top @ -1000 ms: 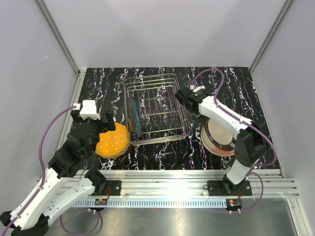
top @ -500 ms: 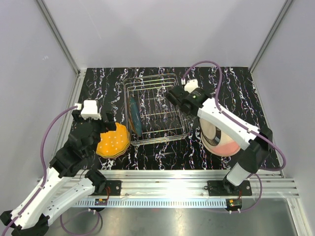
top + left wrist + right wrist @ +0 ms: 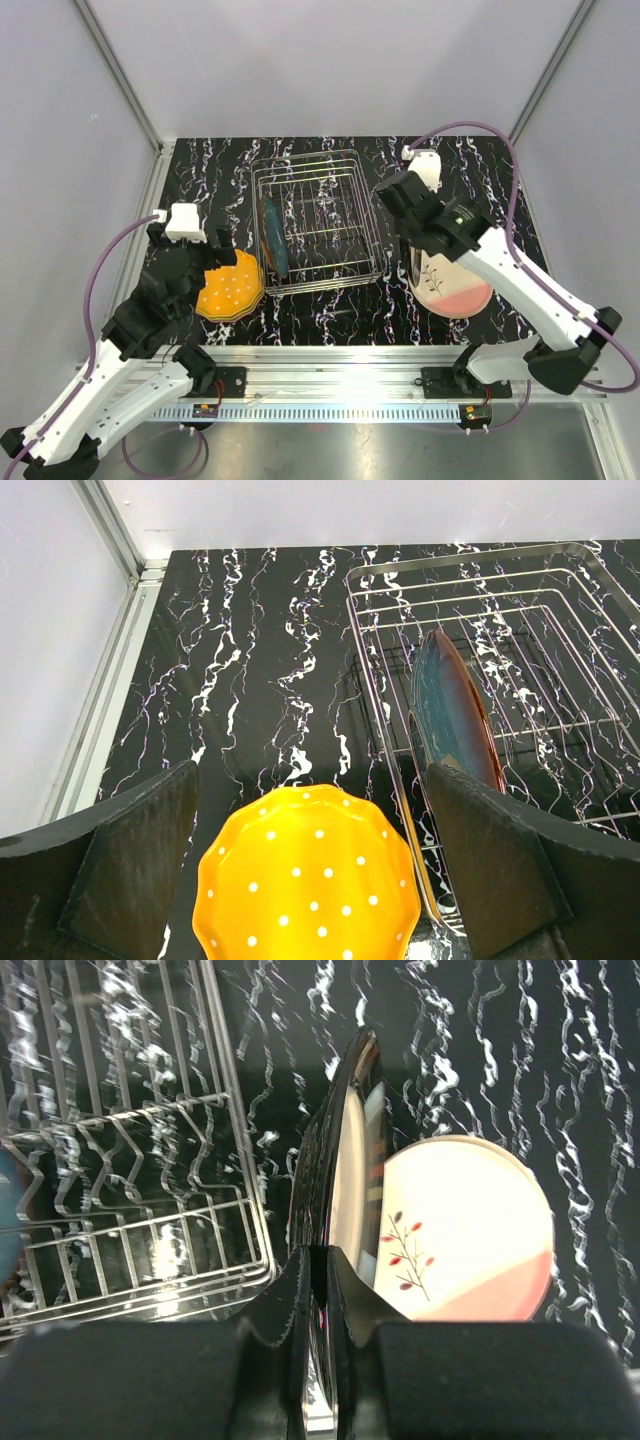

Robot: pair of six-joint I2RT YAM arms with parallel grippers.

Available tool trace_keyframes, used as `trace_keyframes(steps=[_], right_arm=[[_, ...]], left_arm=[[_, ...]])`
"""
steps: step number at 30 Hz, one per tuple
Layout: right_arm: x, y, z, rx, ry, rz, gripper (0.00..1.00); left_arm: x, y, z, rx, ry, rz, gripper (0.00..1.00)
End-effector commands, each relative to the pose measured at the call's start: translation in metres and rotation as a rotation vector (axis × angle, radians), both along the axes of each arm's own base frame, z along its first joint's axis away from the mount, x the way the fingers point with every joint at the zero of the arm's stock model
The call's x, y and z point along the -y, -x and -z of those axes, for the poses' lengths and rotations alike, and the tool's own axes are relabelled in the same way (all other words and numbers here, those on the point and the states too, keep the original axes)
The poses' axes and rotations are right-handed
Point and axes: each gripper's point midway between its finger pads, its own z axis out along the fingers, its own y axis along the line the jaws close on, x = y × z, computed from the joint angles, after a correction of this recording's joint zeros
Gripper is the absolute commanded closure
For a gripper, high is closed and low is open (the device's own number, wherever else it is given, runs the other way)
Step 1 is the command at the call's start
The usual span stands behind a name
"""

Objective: Load the plates into the dish rack
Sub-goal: Insert the plate into the dish rack

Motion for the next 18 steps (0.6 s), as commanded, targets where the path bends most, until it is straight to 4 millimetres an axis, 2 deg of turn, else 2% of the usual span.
trace_keyframes(steps=[1,9,18], right_arm=[[-0.005,-0.007,-0.039,0.170,-0.117,-0.025,1.00],[-0.008,-0.003,-0.052,0.226,-0.191,-0.067,1.00],[-0.014,0.001,-0.090,0.322,-0.300,-0.120,1.00]], left_arm=[[0.002,-0.005,-0.007,0.036,0.039,-0.011,0.01],[0.003,-0.006,-0.005,0.031,0.035,-0.016,0.01],[0.004,-0.008,-0.002,0.023,0.026,-0.019,0.01]])
